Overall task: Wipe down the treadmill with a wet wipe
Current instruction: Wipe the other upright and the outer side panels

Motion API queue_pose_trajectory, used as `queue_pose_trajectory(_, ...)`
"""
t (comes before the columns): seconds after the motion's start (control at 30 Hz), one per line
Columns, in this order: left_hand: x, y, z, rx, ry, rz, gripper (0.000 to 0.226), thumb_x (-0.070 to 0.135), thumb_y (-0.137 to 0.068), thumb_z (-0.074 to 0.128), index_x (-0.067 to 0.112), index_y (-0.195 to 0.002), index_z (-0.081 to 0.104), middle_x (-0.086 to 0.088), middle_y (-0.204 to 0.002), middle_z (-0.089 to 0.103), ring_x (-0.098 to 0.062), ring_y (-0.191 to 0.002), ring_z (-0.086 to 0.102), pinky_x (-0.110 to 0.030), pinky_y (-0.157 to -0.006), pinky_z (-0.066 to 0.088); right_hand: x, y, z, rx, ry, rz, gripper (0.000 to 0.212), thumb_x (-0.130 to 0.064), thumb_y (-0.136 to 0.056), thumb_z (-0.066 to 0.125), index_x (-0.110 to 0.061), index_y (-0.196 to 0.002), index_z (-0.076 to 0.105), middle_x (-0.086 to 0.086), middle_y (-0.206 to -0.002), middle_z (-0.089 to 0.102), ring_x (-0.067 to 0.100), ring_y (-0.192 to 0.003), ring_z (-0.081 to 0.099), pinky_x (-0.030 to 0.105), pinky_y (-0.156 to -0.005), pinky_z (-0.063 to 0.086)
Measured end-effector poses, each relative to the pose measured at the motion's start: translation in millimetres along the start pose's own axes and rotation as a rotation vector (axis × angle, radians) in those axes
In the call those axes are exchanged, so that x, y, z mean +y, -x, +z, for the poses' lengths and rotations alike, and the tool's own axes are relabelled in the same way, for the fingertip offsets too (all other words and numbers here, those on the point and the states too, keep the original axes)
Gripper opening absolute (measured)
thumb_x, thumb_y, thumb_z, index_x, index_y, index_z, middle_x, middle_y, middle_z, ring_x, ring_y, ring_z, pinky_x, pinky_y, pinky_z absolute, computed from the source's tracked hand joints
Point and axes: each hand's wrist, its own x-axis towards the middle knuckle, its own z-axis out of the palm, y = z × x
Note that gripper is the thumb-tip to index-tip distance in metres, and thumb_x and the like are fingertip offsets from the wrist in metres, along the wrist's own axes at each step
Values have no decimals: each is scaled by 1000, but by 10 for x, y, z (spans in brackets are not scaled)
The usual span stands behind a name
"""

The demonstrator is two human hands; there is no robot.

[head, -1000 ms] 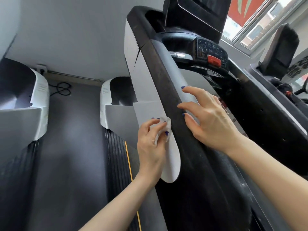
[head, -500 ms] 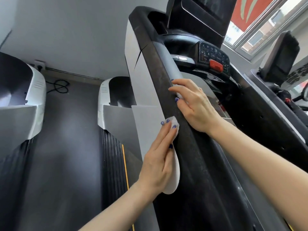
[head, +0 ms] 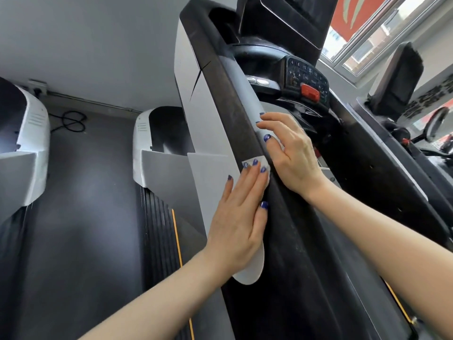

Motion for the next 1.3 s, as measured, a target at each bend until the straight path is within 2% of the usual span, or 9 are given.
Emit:
queue_pose_trajectory(0.2, 18, 335, -2, -66, -20, 116, 57, 22, -104, 33, 18, -159, 24, 4, -168, 17, -13, -156, 10, -41, -126, 3, 12, 13, 6, 37, -1, 35, 32, -5, -92, 48, -5, -116, 70, 7, -130, 62, 19, -123, 57, 49, -102, 46)
queue_pose_trajectory(0.33, -88, -89, -97, -29, -34, 46, 55, 27, -106, 26, 17, -159, 25, 3, -168, 17, -10, -156, 5, -40, -127, 0, 1, -3, 9, 10, -11, 15, 30, -5, -93, 50, -5, -116, 70, 8, -130, 62, 20, -124, 57, 50, -102, 46)
queue_pose_trajectory(0.43, -60, -31, -49, -32, 7, 52, 54, 26, -105, 29, 16, -159, 25, 4, -168, 18, -10, -156, 6, -40, -127, 3, -19, -9, 6, -53, -44, -18, 30, -7, -94, 49, -5, -117, 69, 8, -131, 60, 18, -123, 56, 48, -103, 46)
queue_pose_trajectory(0.57, -84, -78, -29, -16, -13, 86, 54, 25, -105, 29, 17, -159, 26, 4, -168, 17, -10, -156, 7, -42, -126, 5, 9, -124, 4, -188, -24, -79, 35, -11, -94, 45, -10, -120, 69, 5, -137, 56, 14, -127, 50, 42, -109, 37)
queue_pose_trajectory(0.8, -246, 1, 6, 17, 24, 71, 54, 22, -105, 30, 19, -159, 24, 6, -168, 18, -12, -156, 10, -43, -126, 4, 46, -577, 234, -140, -40, -83, 33, -15, -97, 45, -8, -118, 70, 7, -134, 58, 17, -123, 54, 53, -102, 44)
queue_pose_trajectory(0.93, -442, -9, -15, 62, 121, -42, 53, 26, -107, 26, 21, -159, 20, 11, -169, 12, -12, -156, 6, -43, -125, 3, -33, -725, 311, -206, 10, -162, 33, -14, -98, 45, -9, -119, 70, 7, -136, 57, 18, -126, 52, 50, -106, 40)
queue_pose_trajectory(1.13, -442, 64, 51, -18, 166, -34, 58, 31, -107, 25, 18, -161, 9, 12, -170, -2, -13, -156, -1, -34, -125, -4, -106, -929, 427, -297, 53, -205, 34, -16, -100, 42, -9, -121, 68, 8, -137, 56, 19, -126, 52, 47, -108, 39)
queue_pose_trajectory(1.2, -521, 177, 88, -50, 205, -89, 58, 34, -108, 24, 20, -161, 7, 13, -169, -5, -12, -156, -2, -37, -125, -3, -100, -976, 448, -290, 63, -208, 34, -17, -100, 43, -9, -121, 69, 7, -137, 56, 19, -126, 52, 43, -108, 39)
queue_pose_trajectory(1.3, -599, 312, 152, -66, 285, -164, 59, 42, -108, 22, 19, -161, 6, 14, -169, -6, -12, -156, -2, -41, -124, -1, -77, -994, 476, -245, 47, -196, 31, -15, -99, 46, -8, -117, 71, 7, -134, 59, 15, -121, 54, 27, -104, 37)
